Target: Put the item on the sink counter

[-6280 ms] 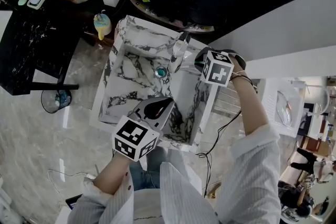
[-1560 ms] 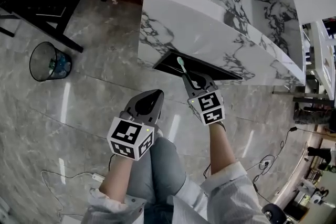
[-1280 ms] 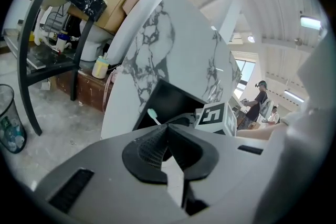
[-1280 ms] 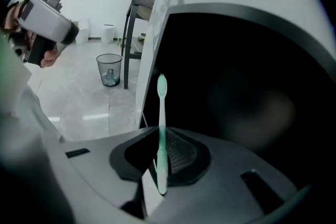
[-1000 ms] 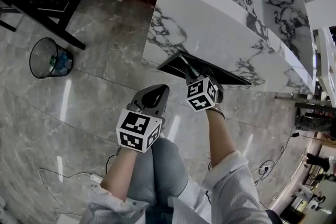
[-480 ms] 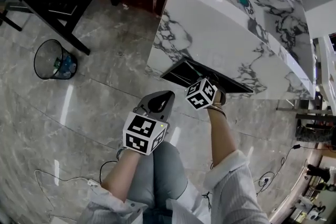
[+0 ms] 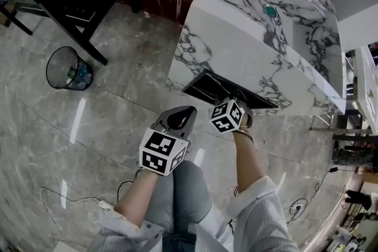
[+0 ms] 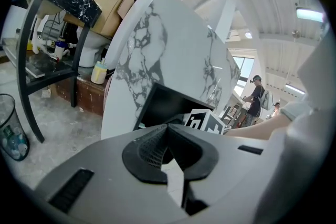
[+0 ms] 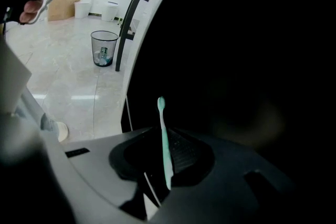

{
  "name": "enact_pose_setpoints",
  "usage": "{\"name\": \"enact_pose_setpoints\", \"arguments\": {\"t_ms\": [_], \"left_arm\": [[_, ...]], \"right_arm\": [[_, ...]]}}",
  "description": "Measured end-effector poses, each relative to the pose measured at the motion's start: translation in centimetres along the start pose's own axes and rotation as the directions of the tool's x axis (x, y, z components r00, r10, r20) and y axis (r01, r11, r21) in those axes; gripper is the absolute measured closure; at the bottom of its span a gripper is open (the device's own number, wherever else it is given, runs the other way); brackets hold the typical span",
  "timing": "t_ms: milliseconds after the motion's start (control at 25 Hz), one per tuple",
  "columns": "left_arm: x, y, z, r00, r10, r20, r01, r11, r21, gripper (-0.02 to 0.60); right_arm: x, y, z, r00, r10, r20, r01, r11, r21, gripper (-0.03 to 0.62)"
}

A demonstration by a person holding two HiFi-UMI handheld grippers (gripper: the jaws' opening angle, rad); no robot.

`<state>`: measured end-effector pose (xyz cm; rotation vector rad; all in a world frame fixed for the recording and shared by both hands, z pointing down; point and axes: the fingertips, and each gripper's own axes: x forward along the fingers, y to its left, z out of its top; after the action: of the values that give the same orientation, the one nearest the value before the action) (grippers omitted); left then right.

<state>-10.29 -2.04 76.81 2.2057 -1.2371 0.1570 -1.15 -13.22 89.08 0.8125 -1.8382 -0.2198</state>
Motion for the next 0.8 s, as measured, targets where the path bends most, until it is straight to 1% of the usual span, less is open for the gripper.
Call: {"name": "enact_pose_setpoints", "arguments": {"t_ms": [160,280,400,520,640,800], "left_arm": [[-2.2,-1.4,1.7,0.999,0.020,-0.028,-0.021,1.000,-0.016,0.565],[-3.9,-3.3,3.2,0.998,0.024,-0.053,-0.025,1.000,-0.019,0.565],[-5.8,-5.3,5.1,0.997,0.023,-0.075,-0.024,1.000,-0.017,0.565],[-7.6,-6.5,7.4,0.996,0.040,-0.084,-0.043,0.999,-0.026,0.565],[-9.2,-7.9,10.2,0.995,0.055,-0.079,-0.058,0.998,-0.038,0.565],[-10.8,-10.2,14.0,0.996,0.060,-0.065,-0.062,0.997,-0.038,0.565]], "right_arm": [[-3.6,0.4,0.2,1.000,0.031,-0.005,-0.031,0.999,0.028,0.542],[-6.7,0.9,0.6,0.998,0.066,-0.012,-0.065,0.996,0.056,0.541],[-9.9,0.7,1.6,0.996,0.093,-0.011,-0.092,0.993,0.081,0.542],[-13.1,0.0,3.3,0.993,0.115,-0.004,-0.114,0.988,0.108,0.541],[-16.5,-0.8,5.0,0.991,0.132,0.013,-0.132,0.978,0.161,0.542],[-20.7,-2.7,8.0,0.989,0.142,0.052,-0.150,0.953,0.264,0.542]]}}
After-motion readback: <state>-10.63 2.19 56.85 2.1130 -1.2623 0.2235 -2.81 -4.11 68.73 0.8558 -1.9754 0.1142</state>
